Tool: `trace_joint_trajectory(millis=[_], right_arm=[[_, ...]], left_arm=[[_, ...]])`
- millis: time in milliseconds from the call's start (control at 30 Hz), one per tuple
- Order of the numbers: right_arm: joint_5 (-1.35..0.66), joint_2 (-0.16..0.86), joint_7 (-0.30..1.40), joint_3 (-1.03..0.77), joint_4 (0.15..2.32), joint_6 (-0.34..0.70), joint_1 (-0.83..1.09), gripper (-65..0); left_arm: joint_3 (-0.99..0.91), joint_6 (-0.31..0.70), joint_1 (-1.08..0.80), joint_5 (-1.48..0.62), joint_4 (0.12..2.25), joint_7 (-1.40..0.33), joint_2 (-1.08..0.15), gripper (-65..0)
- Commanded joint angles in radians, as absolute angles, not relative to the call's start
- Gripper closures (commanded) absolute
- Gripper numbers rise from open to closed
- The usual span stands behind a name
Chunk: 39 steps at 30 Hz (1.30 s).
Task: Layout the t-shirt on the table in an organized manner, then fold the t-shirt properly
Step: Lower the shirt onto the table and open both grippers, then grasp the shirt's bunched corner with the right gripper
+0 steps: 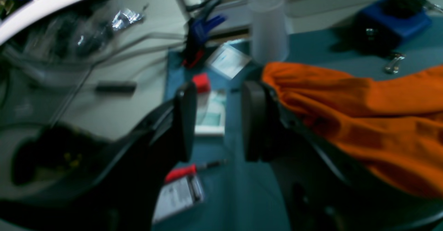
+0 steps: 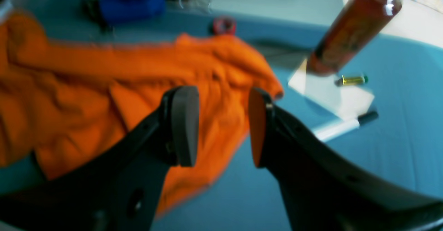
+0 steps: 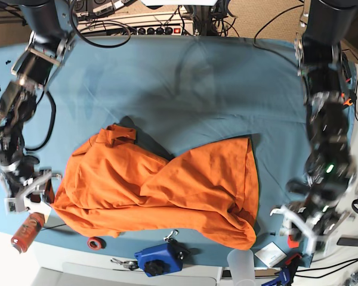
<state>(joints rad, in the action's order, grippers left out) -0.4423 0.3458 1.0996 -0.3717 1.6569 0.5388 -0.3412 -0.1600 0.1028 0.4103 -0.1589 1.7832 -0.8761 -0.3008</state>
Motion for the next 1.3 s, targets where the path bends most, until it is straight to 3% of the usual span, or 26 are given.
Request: trace_joint_trajectory(millis=[0,233,667,1133,1267], right_arm=[[-0.458,0.363,1.081,-0.375,1.697,0.529,-0.339,-24.0],[-0.475,0.327,1.103,-0.375,1.801,0.517,-0.125,-24.0],[-0.378,0.084,0.974,-0.374,1.850,0.518,0.144,-24.1],[-0.351,0.077,0.900,-0.374,1.706,0.478,0.052,-24.0],[-0.409,0.077,0.939,-0.374,1.687,0.533,0.033,-24.0]], left_arm=[[-0.194,0.113,0.405,-0.198,1.820,-0.861,-0.321,-20.9],[-0.416,0.189,0.163,-0.342,1.952,-0.876,-0.407,-20.9],[-0.848,0.343,-0.124,-0.552,2.027,-0.875,-0.455,-20.9],[-0.879,0.387,-0.155,-0.626,2.027,-0.872,-0.451,-20.9],[-0.879,0.387,-0.155,-0.626,2.027,-0.872,-0.451,-20.9]])
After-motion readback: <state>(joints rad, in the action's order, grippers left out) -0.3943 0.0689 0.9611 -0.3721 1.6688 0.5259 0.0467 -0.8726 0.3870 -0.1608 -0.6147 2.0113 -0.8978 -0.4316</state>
